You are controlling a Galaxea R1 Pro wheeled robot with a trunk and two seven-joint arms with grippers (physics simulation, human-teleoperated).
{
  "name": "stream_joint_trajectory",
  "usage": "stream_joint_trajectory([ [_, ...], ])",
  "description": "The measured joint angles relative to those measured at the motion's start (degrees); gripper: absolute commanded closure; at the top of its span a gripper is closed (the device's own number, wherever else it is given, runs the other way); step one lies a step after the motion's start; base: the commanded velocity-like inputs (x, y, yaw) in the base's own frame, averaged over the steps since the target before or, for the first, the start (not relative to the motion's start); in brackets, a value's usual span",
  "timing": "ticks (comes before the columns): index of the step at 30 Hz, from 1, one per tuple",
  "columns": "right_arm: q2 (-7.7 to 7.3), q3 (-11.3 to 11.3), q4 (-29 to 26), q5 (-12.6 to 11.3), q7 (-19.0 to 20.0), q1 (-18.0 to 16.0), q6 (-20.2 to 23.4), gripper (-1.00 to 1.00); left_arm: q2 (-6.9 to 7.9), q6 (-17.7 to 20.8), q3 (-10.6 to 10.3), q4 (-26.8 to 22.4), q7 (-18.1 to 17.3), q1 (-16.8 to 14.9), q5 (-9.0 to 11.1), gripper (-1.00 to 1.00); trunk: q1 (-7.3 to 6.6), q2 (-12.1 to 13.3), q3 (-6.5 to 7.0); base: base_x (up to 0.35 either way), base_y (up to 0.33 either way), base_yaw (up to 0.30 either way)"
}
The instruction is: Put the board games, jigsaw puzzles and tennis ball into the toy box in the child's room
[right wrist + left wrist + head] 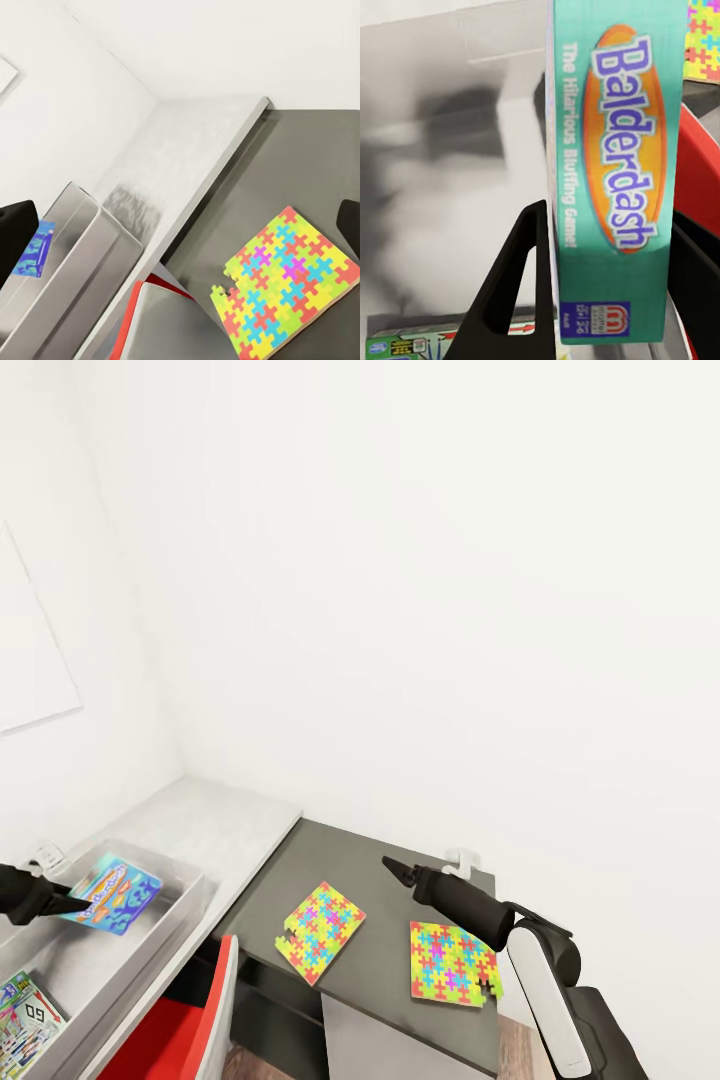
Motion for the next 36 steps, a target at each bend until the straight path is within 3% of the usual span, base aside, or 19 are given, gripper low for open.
stream_joint_trajectory([
  [13, 0.00, 0.0, 0.0, 0.1, -0.1, 0.0, -0.3, -1.00, -1.25, 0.0, 0.1, 0.0, 1.6, 0.0, -3.1, 1.00, 0.00, 0.0, 0.00, 0.000, 0.000, 0.000],
  [30, 0.00, 0.1, 0.0, 0.1, -0.1, 0.0, -0.4, -1.00, -1.93, -0.2, 0.2, 2.6, 2.4, -0.1, -3.3, 1.00, 0.00, 0.0, 0.00, 0.000, 0.000, 0.000],
  [36, 0.00, 0.1, 0.0, 0.1, -0.1, 0.0, -0.4, -1.00, -1.96, -2.1, 0.3, 3.2, 6.2, -0.1, -3.1, 1.00, 0.00, 0.0, 0.00, 0.000, 0.000, 0.000],
])
